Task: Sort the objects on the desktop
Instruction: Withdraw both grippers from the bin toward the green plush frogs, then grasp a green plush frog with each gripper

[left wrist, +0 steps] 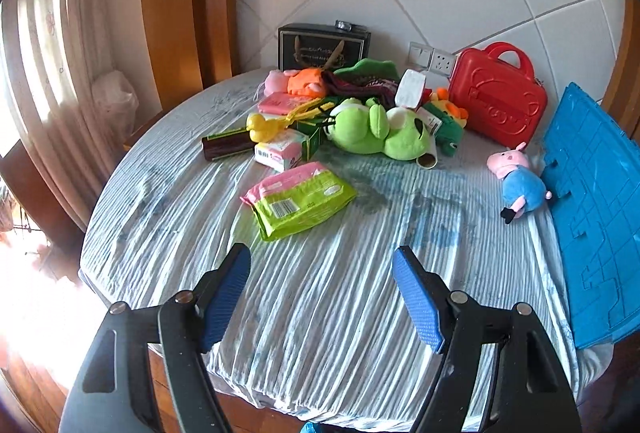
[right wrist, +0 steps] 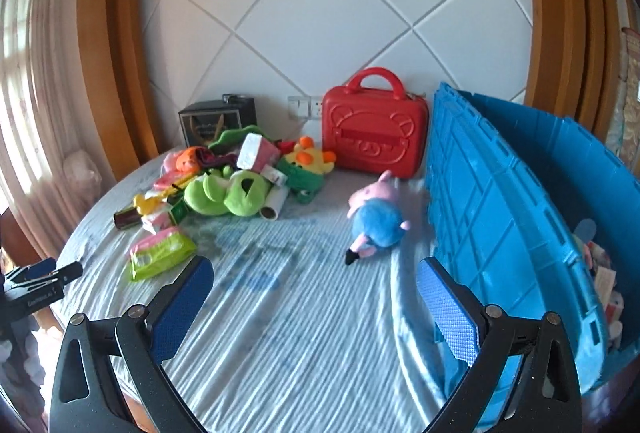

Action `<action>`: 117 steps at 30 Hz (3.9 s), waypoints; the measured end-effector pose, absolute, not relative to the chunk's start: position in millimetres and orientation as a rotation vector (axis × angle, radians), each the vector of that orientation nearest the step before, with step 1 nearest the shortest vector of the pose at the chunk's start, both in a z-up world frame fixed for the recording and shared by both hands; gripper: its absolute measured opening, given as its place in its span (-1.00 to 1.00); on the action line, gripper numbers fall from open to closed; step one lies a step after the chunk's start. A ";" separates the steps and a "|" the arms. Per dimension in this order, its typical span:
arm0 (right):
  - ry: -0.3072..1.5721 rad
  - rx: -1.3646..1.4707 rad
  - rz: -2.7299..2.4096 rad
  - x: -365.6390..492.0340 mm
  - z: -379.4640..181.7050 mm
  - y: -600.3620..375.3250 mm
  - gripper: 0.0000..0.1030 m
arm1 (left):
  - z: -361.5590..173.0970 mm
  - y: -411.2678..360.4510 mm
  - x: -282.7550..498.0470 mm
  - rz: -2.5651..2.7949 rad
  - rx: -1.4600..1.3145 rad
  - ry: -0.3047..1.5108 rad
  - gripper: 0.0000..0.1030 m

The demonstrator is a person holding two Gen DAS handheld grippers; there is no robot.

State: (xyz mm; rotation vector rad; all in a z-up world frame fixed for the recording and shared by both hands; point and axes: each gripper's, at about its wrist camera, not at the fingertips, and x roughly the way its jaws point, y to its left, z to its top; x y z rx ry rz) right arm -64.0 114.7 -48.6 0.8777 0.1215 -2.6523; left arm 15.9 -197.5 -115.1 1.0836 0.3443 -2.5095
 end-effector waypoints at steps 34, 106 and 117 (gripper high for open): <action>0.051 1.530 -2.372 -397.7 -195.1 -107.0 1.00 | -202.9 -310.2 -369.3 -2.417 1.608 0.130 0.42; 0.003 1.253 -2.242 -315.3 -176.1 -86.1 0.29 | -151.7 -237.3 -266.7 -2.769 1.372 0.071 0.21; 0.020 0.967 -2.302 -251.3 -100.4 -10.5 0.29 | -76.6 -165.8 -195.0 -2.850 1.080 0.009 0.21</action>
